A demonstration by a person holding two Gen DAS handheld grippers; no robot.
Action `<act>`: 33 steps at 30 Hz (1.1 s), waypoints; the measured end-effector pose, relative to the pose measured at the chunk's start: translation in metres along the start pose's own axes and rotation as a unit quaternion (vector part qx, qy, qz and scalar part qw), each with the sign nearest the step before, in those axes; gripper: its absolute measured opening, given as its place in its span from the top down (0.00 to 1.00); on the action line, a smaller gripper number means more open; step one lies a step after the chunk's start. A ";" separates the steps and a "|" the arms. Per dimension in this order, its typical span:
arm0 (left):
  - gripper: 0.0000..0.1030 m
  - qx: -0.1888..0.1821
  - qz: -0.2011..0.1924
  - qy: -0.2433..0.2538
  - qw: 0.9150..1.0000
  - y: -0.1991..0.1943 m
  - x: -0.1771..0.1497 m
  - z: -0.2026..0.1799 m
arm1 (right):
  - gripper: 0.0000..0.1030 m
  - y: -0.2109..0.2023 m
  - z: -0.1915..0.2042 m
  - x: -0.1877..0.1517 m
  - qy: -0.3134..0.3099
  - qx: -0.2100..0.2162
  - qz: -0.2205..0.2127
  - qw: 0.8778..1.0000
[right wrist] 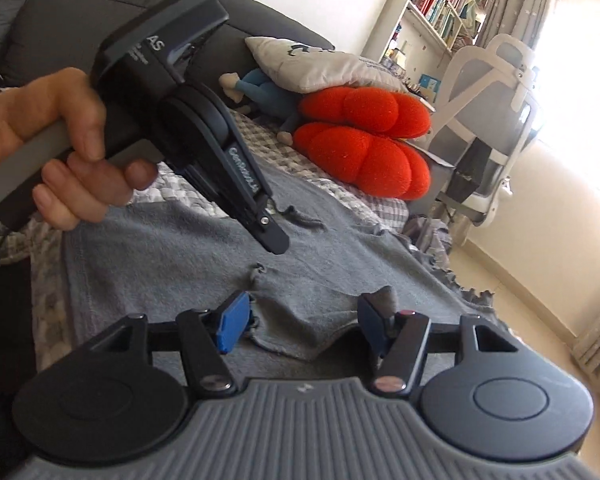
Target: Fold clothes
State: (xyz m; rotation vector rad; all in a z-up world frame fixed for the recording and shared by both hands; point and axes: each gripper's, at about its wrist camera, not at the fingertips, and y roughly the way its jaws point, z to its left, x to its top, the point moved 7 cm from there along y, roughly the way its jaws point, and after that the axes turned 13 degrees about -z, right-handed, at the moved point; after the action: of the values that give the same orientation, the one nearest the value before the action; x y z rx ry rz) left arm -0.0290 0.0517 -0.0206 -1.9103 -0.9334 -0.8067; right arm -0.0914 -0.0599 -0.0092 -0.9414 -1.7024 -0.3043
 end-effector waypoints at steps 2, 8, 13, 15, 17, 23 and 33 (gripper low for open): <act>1.00 -0.001 0.007 -0.014 1.000 0.002 -0.002 0.003 | 0.77 0.008 0.009 -0.004 -0.012 0.008 0.020 1.000; 0.99 -0.007 0.009 -0.032 0.999 0.000 -0.004 0.006 | 0.88 0.025 0.022 -0.015 -0.014 0.017 0.052 0.998; 0.88 -0.011 0.012 -0.044 0.999 -0.001 -0.003 0.011 | 0.95 0.027 0.010 -0.014 0.035 -0.002 0.058 0.998; 0.74 -0.015 0.012 -0.050 0.999 -0.003 -0.003 0.012 | 0.95 0.026 -0.003 -0.015 0.073 -0.026 0.053 0.996; 0.68 -0.021 0.010 -0.056 0.998 -0.004 -0.003 0.012 | 0.95 0.022 -0.017 -0.015 0.132 -0.034 0.039 0.990; 0.64 -0.026 0.017 -0.060 0.998 -0.002 -0.006 0.003 | 0.95 0.011 -0.042 -0.017 0.295 -0.023 0.008 0.955; 0.61 -0.017 0.047 -0.144 0.988 -0.010 -0.014 -0.002 | 0.95 0.007 -0.041 -0.014 0.322 -0.030 -0.005 0.946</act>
State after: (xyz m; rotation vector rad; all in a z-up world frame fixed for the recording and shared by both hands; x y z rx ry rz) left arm -0.0446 0.0500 -0.0269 -2.1214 -0.9976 -0.5023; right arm -0.0568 -0.0875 -0.0091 -0.7627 -1.0989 -0.6023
